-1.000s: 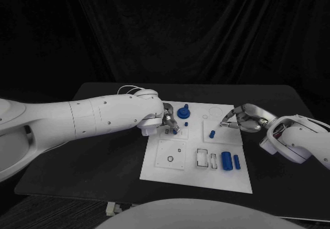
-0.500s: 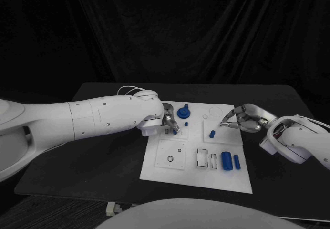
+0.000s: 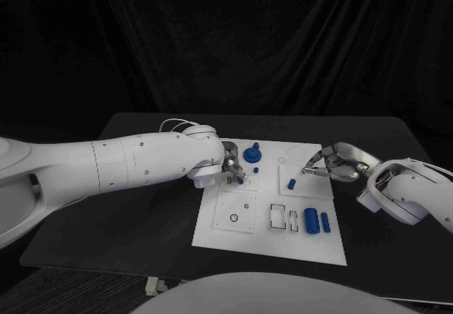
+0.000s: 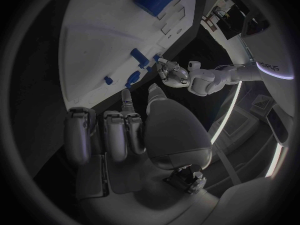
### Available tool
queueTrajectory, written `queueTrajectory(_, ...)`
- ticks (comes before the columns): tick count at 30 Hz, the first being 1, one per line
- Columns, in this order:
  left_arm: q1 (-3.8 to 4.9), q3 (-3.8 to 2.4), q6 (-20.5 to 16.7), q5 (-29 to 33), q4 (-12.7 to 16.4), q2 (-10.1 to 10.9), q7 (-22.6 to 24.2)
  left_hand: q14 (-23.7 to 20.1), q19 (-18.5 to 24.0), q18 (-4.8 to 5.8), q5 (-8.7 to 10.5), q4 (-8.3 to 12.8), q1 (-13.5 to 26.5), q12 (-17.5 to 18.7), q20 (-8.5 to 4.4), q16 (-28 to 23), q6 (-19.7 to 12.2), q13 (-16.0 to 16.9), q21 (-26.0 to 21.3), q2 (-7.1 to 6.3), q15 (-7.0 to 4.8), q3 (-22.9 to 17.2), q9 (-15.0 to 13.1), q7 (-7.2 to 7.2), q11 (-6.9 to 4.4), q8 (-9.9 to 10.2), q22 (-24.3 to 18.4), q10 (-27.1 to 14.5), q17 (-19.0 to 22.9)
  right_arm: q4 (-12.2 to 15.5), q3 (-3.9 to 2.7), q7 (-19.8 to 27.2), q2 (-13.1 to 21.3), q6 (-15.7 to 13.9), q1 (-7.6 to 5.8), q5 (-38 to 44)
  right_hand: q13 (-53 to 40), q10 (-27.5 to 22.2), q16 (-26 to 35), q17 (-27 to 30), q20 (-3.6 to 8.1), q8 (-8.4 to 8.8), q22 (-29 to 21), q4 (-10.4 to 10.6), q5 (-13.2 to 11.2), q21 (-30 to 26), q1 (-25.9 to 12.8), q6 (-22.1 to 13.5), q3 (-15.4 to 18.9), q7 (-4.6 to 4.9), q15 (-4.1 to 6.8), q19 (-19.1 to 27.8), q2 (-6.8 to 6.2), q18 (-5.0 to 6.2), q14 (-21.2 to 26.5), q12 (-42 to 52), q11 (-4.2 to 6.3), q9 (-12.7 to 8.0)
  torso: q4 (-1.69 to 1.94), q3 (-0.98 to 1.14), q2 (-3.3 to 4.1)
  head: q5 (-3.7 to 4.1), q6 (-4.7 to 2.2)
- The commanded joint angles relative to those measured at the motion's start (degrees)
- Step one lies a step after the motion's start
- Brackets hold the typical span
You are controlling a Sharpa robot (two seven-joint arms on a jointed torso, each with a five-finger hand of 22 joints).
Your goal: Assemble the parts on the task board
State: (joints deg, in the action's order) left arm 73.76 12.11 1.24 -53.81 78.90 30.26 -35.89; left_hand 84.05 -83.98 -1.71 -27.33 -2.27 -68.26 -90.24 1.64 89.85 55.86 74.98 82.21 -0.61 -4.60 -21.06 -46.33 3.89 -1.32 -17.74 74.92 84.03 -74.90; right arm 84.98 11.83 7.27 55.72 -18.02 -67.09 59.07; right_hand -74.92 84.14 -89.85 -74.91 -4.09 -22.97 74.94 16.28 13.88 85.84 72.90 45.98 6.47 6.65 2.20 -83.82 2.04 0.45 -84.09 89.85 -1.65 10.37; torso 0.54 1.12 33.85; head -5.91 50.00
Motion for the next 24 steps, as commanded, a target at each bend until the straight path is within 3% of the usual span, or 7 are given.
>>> queueTrajectory(1,-0.16,0.02,-1.9,-0.7,0.4,0.3,-0.1,6.0,-2.7,-0.26,-0.43,7.7,-0.5,0.2,-0.03,0.1,0.0,15.0,-0.2,-0.03,-0.10,-8.1,-0.1,-0.48,-0.05,-0.4,10.1,6.0,-15.1,0.0,-0.01,0.1,0.0,-0.5,0.16,0.0,-15.1,5.9,-0.1,-15.1,-0.41,-0.04,13.3,-0.1,0.0,-0.1,0.1,-0.2,0.3,0.04,-0.43,-3.7,0.28,0.85,-5.9,0.2,-0.34,0.1,0.02,0.02,-0.02,0.03,0.00)
queueTrajectory(24,-0.10,0.02,-0.2,-1.2,0.8,0.5,-0.7,6.0,-2.7,-0.27,-0.53,7.6,-0.5,0.2,-0.03,0.1,0.1,15.0,-0.2,-0.18,-0.11,-8.1,-0.1,-0.49,-0.06,-0.5,10.1,6.0,-15.1,0.1,-0.01,0.3,0.1,-0.8,0.18,0.0,-15.1,5.9,-0.1,-15.1,-0.41,-0.05,13.3,-0.2,0.0,-0.1,0.3,-0.2,0.3,0.03,-0.44,-3.7,0.30,0.86,-5.9,0.2,-0.37,0.1,-0.03,0.03,-0.03,-0.04,0.00)
